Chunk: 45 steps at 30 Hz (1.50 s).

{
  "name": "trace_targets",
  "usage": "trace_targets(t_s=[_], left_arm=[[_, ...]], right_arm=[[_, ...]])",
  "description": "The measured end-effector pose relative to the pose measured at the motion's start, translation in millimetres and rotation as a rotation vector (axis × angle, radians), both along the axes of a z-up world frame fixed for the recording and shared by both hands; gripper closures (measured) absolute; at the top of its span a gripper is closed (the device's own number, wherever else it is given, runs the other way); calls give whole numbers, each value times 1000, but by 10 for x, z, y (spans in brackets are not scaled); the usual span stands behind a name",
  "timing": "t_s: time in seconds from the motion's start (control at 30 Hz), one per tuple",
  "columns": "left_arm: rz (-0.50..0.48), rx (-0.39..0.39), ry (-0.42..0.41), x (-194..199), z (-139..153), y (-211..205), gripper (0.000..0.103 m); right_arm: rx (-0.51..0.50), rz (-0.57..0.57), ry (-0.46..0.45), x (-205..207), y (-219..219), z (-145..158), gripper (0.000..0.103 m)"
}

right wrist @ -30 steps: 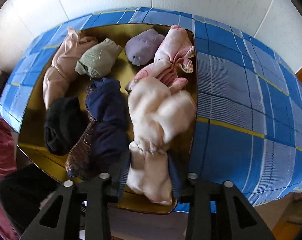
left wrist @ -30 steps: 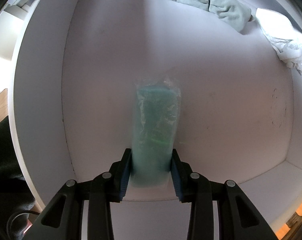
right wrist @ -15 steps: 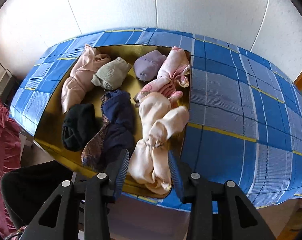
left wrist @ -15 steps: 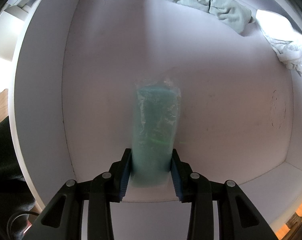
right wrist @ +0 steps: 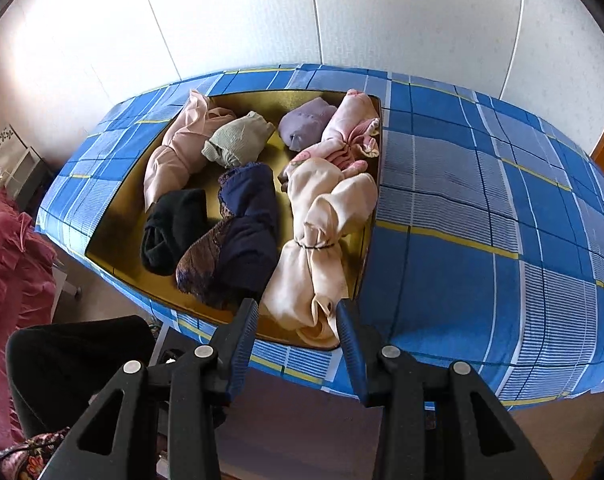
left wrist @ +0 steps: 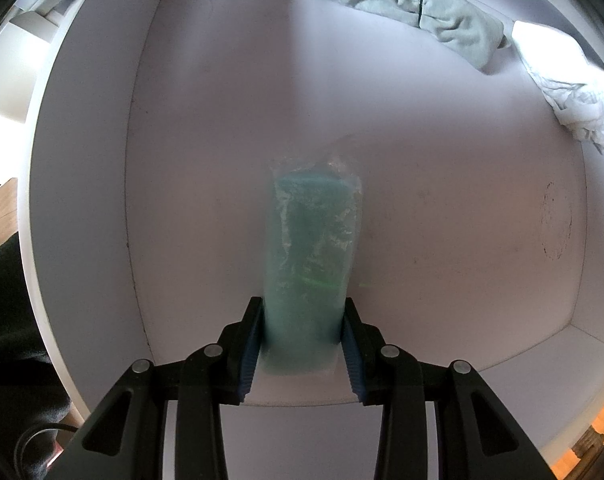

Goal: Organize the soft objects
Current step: 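Lower the cream sock into the tray and open the right tool, then move the right tool back into the shelf toward the white cloth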

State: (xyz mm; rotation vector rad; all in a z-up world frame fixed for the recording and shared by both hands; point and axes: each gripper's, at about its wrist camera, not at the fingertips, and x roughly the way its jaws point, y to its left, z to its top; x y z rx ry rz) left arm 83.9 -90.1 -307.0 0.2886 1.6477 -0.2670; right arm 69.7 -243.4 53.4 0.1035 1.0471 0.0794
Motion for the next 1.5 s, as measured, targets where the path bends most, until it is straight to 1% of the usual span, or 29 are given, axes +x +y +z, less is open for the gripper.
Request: trace_targets(t_s=[0.33, 0.57, 0.63, 0.67, 0.87, 0.97, 1.0, 1.13, 1.23, 1.27, 1.33, 1.37, 1.4, 1.5], left_arm=[[1, -1, -2, 17, -9, 4, 65], [3, -2, -5, -25, -11, 25, 65], [5, -2, -6, -13, -13, 24, 65], [6, -3, -8, -80, -62, 46, 65], [7, -3, -9, -83, -57, 49, 65], [9, -4, -10, -88, -31, 52, 65], [10, -5, -12, -81, -28, 52, 65], [11, -27, -41, -70, 49, 54, 65], [6, -44, -63, -49, 93, 38, 65], [4, -44, -65, -40, 96, 33, 65], [3, -40, -62, -19, 109, 29, 65], [5, -35, -59, -4, 103, 33, 65], [7, -32, -57, 5, 97, 37, 65], [23, -31, -52, 33, 99, 31, 65]], right_arm=[[-61, 31, -17, -222, 146, -101, 63], [-80, 55, -22, -347, 226, -188, 63], [-85, 62, -18, -381, 239, -238, 63], [-83, 62, -15, -399, 240, -268, 63], [-60, 51, 27, -502, 207, -538, 63], [-75, 55, 62, -578, 211, -776, 63], [-86, 54, 86, -607, 215, -912, 62], [-104, 58, 229, -704, 245, -1604, 62], [-117, 48, 345, -705, 221, -2113, 62], [-127, 45, 370, -700, 208, -2222, 62], [-185, 50, 415, -641, 183, -2463, 62], [-218, 64, 420, -601, 192, -2537, 62], [-256, 82, 419, -549, 210, -2593, 62], [-417, 152, 392, -409, 294, -2732, 62]])
